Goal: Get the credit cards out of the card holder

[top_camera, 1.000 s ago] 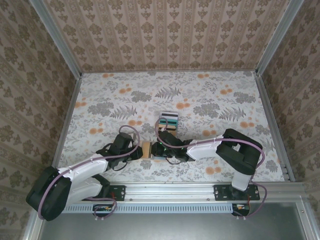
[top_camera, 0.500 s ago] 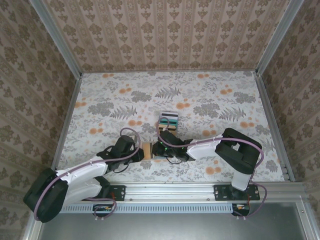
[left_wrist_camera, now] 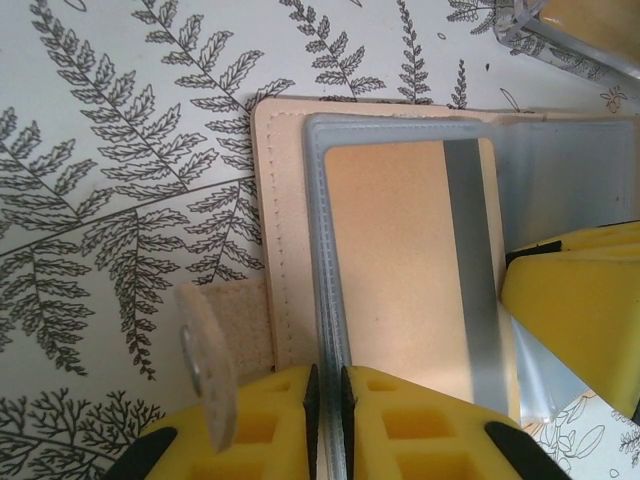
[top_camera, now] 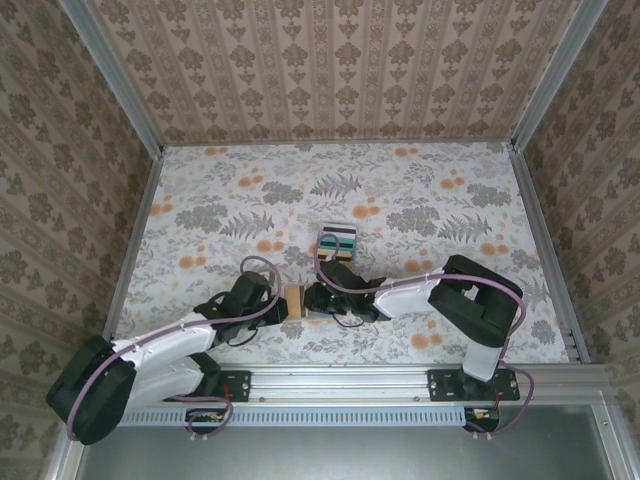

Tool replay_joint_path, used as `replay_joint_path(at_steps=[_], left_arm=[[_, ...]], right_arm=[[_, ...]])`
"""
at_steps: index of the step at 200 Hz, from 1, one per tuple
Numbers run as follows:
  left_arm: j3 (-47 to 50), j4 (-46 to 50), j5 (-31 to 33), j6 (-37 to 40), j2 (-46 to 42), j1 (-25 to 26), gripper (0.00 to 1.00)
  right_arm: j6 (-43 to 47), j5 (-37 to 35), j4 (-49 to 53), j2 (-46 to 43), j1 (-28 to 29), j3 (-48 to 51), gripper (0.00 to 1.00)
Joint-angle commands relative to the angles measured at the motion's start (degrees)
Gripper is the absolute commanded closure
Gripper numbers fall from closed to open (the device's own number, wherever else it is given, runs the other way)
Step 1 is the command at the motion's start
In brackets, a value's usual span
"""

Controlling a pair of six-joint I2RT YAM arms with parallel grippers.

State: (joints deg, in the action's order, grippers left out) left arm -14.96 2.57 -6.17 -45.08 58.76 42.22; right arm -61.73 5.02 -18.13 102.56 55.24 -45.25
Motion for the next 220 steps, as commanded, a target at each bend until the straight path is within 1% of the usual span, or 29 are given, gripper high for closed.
replay_joint_path(at_steps=[1,38,42,52,59,127,179,190,196,210,220], left_arm=[[0.6,1.8,0.5,-0.8,0.3,0.6,0.84],[0.2,1.6,0.5,-0.8,1.3,0.9,0.85],[0.2,1.5,0.5,-0.8,1.4,1.0,0.85],[0.0,1.6,0.6,-0.8,1.6,1.2,0.85],[-0.1,1.8,0.8,-0.8,1.6,1.2,0.85],[-1.0,6.7,4.3,-0.8,0.3,1.1,0.86],[-1.0,6.5,3.8,-0.6,0.0,1.0,0.87],[-1.0,6.4,3.7,-0.4,0.2,1.0,0.88],[-1.1,6.4,3.6,-0.5,0.2,1.0,0.89],[-1.1,6.4,3.6,-0.4,0.4,1.0,0.92],[-1.2,6.4,3.6,-0.4,0.6,1.0,0.96]], right_arm=[[-0.4,1.9,-1.6,0.9,0.0,0.9,0.82],[0.2,2.7,-2.6,0.7,-0.2,1.1,0.85],[0.2,2.8,-2.6,0.7,-0.2,1.2,0.87],[0.3,2.9,-2.8,0.7,-0.3,1.3,0.96],[0.3,2.9,-3.0,0.5,-0.5,1.6,1.0],[1.0,1.3,-1.5,-4.0,-2.6,5.2,1.0],[2.6,1.5,-0.3,-5.6,-3.5,5.8,1.0],[2.9,2.0,-0.4,-5.1,-3.5,5.3,0.9],[3.1,2.3,-0.5,-4.7,-3.5,5.1,0.86],[3.5,3.0,-1.0,-3.9,-3.5,4.6,0.81],[3.8,3.3,-1.0,-3.3,-3.5,4.2,0.8]])
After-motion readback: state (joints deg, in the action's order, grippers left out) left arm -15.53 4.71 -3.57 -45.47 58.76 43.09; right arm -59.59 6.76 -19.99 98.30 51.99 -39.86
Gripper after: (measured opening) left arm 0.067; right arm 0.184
